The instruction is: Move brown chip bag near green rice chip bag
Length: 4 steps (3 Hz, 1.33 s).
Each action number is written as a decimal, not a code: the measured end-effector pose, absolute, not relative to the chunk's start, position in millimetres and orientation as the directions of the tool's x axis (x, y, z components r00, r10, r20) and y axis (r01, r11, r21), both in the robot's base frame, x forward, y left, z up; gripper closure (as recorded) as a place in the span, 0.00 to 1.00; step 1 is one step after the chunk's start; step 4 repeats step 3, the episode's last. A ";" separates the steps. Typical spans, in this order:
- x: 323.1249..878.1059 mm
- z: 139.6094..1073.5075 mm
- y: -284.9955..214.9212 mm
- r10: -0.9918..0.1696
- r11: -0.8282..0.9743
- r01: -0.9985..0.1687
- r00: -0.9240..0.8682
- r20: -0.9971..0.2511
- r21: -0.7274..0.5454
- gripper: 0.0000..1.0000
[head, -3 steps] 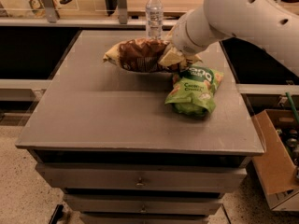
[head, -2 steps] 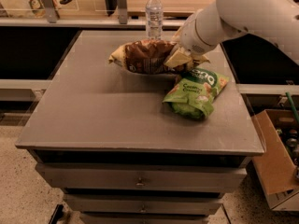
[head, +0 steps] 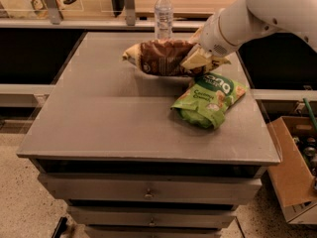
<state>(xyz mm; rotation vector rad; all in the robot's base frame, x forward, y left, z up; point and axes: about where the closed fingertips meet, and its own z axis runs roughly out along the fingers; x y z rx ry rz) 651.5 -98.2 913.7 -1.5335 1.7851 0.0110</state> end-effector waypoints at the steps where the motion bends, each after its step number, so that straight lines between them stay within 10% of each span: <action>1: 651.1 912.9 -96.5 -0.840 0.273 -0.848 0.020 -0.543 -0.454 0.13; 4: 651.0 912.1 -95.1 -0.840 0.271 -0.849 0.022 -0.543 -0.453 0.00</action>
Offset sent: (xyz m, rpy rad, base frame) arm -0.0004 0.0013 -0.0006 -0.0001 0.0026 0.0029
